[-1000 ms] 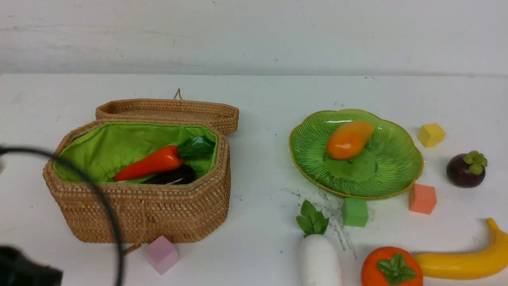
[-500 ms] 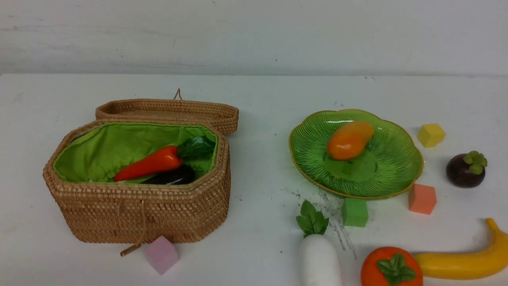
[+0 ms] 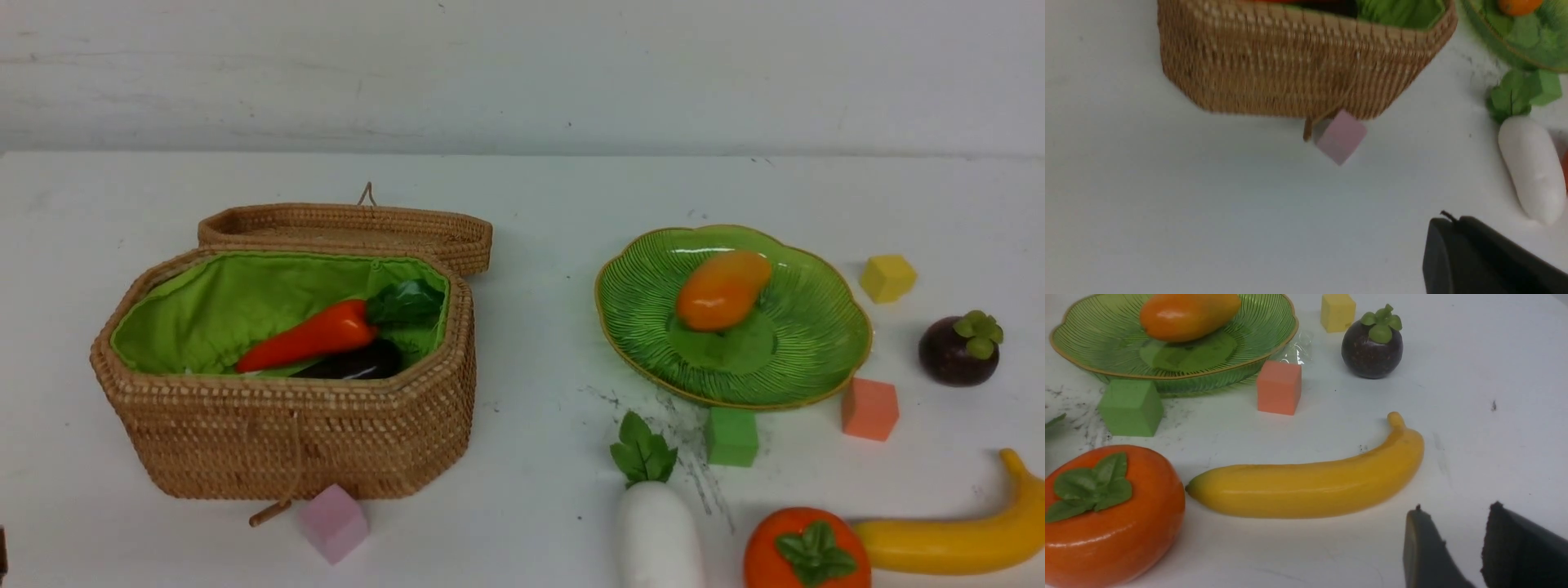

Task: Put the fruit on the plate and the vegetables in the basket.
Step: Use the right arm to grab a banana and put it into the right plate

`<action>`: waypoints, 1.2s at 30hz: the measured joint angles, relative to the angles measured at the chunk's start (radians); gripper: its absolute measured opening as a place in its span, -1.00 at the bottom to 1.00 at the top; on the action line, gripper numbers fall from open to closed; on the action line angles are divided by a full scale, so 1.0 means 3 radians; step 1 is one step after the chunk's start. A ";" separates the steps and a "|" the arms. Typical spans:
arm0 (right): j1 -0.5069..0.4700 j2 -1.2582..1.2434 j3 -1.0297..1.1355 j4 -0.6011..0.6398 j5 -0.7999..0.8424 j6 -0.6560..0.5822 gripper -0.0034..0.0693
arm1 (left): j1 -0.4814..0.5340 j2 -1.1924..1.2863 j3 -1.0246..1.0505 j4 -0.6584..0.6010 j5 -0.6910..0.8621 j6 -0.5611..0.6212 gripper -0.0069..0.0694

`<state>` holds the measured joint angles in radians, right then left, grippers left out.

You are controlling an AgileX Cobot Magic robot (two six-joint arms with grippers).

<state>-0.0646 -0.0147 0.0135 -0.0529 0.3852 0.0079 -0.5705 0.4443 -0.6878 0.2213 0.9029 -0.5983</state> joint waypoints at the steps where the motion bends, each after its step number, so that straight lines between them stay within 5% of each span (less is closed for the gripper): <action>1: 0.0000 0.0000 0.0000 0.0000 0.0000 0.0000 -0.24 | 0.0000 0.0000 0.0024 0.0044 -0.0071 0.0026 -0.84; 5: 0.0000 0.0000 0.0000 0.0000 0.0000 0.0000 -0.24 | 0.0103 -0.0028 0.0194 0.0150 -0.0528 0.0305 -0.84; 12: 0.0000 0.0000 0.0000 0.0000 0.0000 0.0000 -0.24 | 0.0998 -0.0541 0.0944 0.0130 -0.1410 0.0592 -0.83; 21: 0.0000 0.0000 0.0000 0.0000 0.0000 0.0000 -0.24 | 0.1933 -0.1464 0.2023 -0.0127 -0.1529 0.0830 -0.82; 36: 0.0000 0.0000 0.0000 0.0000 0.0000 0.0000 -0.24 | 0.2051 -0.1513 0.2387 -0.0219 -0.1658 0.0853 -0.79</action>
<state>-0.0646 -0.0147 0.0135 -0.0529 0.3852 0.0079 0.0448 -0.0096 0.0283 0.1555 0.4056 -0.3424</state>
